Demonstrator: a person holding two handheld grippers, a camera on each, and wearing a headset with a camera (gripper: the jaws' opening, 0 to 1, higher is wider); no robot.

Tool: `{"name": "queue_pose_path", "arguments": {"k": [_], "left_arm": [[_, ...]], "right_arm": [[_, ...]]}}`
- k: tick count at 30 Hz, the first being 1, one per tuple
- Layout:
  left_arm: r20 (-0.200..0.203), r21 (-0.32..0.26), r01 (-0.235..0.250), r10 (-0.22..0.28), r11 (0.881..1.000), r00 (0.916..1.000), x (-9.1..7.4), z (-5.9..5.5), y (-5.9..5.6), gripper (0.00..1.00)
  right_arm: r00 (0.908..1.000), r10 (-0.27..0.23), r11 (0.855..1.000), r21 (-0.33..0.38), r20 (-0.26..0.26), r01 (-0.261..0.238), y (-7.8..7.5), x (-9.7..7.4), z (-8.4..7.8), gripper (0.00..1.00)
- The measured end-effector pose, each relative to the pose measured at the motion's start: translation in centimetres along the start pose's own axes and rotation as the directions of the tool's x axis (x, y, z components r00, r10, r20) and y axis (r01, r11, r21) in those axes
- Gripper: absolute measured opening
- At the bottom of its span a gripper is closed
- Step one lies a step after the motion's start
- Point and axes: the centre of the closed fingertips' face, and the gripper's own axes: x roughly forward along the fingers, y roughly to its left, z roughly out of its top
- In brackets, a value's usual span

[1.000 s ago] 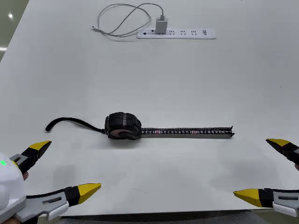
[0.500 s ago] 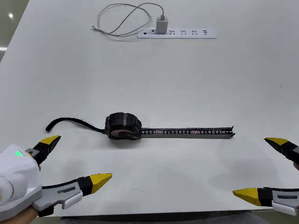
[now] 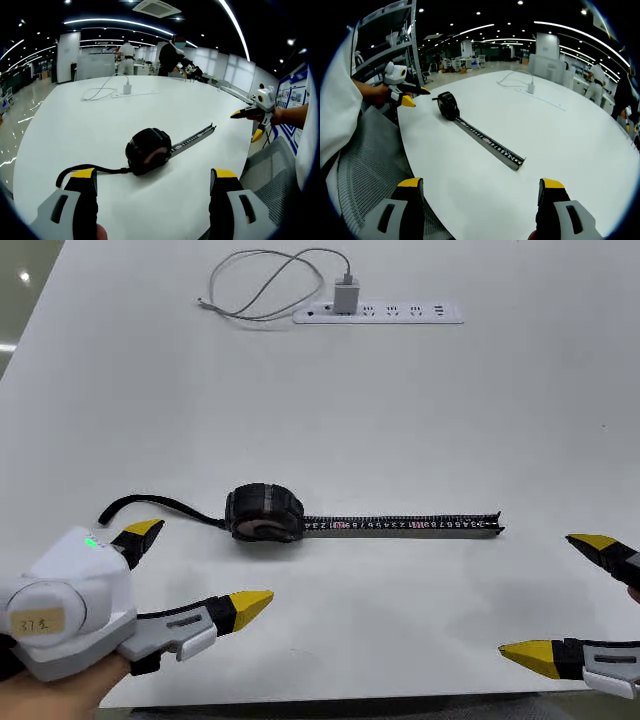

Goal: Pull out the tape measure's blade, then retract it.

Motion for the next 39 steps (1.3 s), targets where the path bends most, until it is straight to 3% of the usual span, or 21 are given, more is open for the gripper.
{"name": "queue_pose_path", "arguments": {"k": [12, 14, 25, 28, 39], "left_arm": [[0.004, -0.045, -0.002, 0.002, 0.999, 1.0000, 2.4, 0.6, -0.5, 0.91], [0.011, -0.064, 0.017, -0.017, 0.998, 0.9998, 2.7, 0.8, -0.9, 0.91], [0.001, -0.090, 0.026, -0.026, 0.996, 0.9997, 4.3, 0.6, -1.2, 0.90], [0.011, -0.121, 0.035, -0.034, 0.992, 0.9994, 4.5, 0.8, -1.4, 0.90], [0.000, -0.109, 0.042, -0.043, 0.993, 0.9991, 5.8, 0.9, -1.6, 0.89]], "right_arm": [[1.0000, -0.005, 1.000, 0.002, 0.000, 0.005, -0.5, 0.0, 0.0, 0.94], [1.0000, -0.005, 1.000, 0.002, 0.000, 0.005, -0.5, 0.0, 0.0, 0.94], [0.9999, -0.010, 1.000, 0.001, -0.003, 0.010, -1.5, -0.1, 0.0, 0.94], [0.9999, -0.011, 1.000, -0.003, -0.007, 0.010, -1.8, -0.1, 0.0, 0.93], [1.0000, -0.010, 1.000, -0.008, -0.001, 0.010, -2.9, 0.3, 0.5, 0.93]]}}
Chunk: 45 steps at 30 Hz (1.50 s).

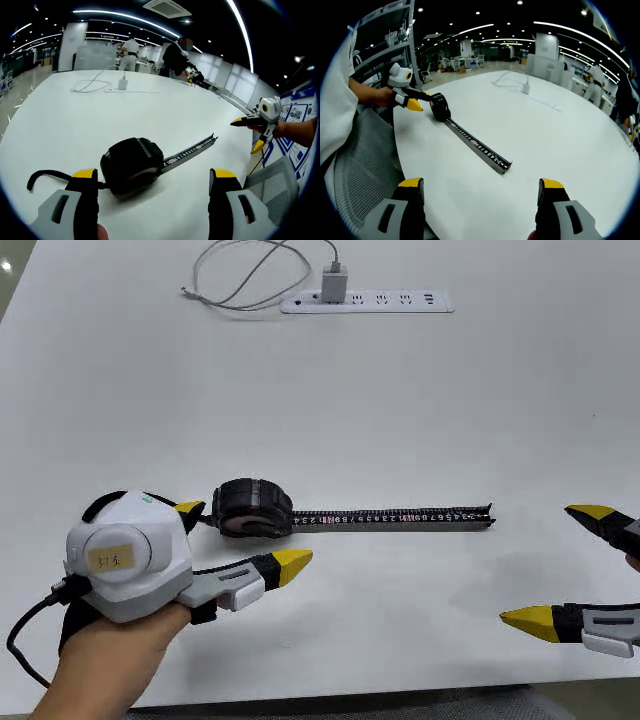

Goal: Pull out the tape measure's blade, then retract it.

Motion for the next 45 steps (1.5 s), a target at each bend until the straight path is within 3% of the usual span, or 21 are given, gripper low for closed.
{"name": "queue_pose_path", "arguments": {"k": [13, 20, 28, 30, 39, 45], "left_arm": [[0.013, -0.003, -0.024, 0.024, 1.000, 0.9996, 0.3, 0.1, -0.6, 0.89], [0.027, -0.028, -0.058, 0.059, 0.998, 0.9979, 0.5, 0.3, -0.4, 0.87], [0.019, -0.014, -0.123, 0.123, 0.992, 0.9922, 1.0, 0.1, 0.1, 0.83], [0.027, -0.030, -0.114, 0.115, 0.993, 0.9930, 1.1, 0.2, 0.0, 0.85], [0.016, -0.006, -0.185, 0.185, 0.983, 0.9826, 1.6, -0.1, 0.6, 0.81], [0.021, -0.031, -0.218, 0.219, 0.975, 0.9756, 1.8, 0.0, 1.1, 0.78]], "right_arm": [[1.0000, 0.004, 1.000, -0.001, 0.000, -0.004, -0.4, 0.3, 0.0, 0.92], [0.9998, 0.017, 1.000, -0.018, -0.011, -0.017, -0.5, 0.5, 0.1, 0.85], [0.9989, 0.027, 0.997, -0.071, -0.037, -0.030, -1.3, 0.8, 0.1, 0.77], [0.9983, 0.028, 0.995, -0.097, -0.051, -0.033, -1.5, 1.0, 0.1, 0.74], [0.9933, 0.063, 0.985, -0.155, -0.097, -0.077, -2.5, 1.9, 0.3, 0.60], [0.9904, 0.079, 0.978, -0.185, -0.113, -0.099, -3.1, 2.6, 0.5, 0.53]]}}
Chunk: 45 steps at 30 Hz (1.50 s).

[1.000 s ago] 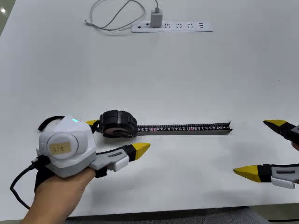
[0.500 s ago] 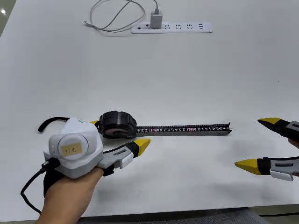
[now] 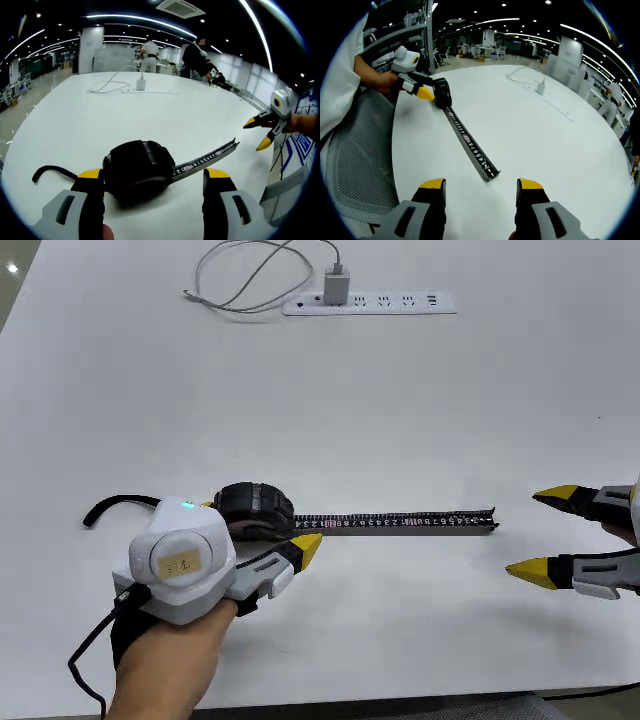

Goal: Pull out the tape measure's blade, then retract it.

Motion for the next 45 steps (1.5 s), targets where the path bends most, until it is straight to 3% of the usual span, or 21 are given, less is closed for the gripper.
{"name": "queue_pose_path", "arguments": {"k": [17, 31, 45], "left_arm": [[-0.014, -0.034, -0.080, 0.079, 0.996, 0.9968, 0.6, 0.0, 0.7, 0.71], [-0.023, -0.087, -0.123, 0.122, 0.989, 0.9923, 1.0, 0.1, 1.3, 0.68], [-0.032, -0.117, -0.149, 0.146, 0.982, 0.9888, 1.2, 0.0, 2.0, 0.61]], "right_arm": [[0.9925, 0.068, 0.989, -0.126, -0.101, -0.081, -1.3, 1.7, -0.7, 0.38], [0.9810, 0.106, 0.978, -0.159, -0.162, -0.132, -1.9, 2.8, -1.4, 0.32], [0.9653, 0.153, 0.959, -0.206, -0.212, -0.197, -2.0, 4.3, -1.5, 0.27]]}}
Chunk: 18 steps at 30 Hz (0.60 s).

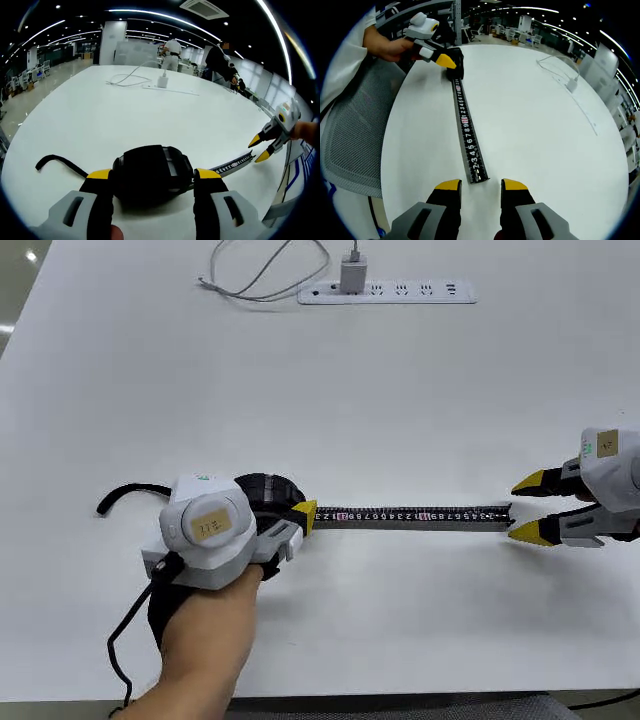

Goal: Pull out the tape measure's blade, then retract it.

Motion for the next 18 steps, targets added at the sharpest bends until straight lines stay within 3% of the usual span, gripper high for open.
{"name": "queue_pose_path", "arguments": {"k": [18], "left_arm": [[-0.004, -0.021, -0.009, 0.009, 1.000, 1.0000, 0.30, -0.08, 0.15, 0.61]], "right_arm": [[0.9984, 0.046, 0.998, -0.036, -0.032, -0.048, 0.02, 0.80, -0.39, 0.20]]}}
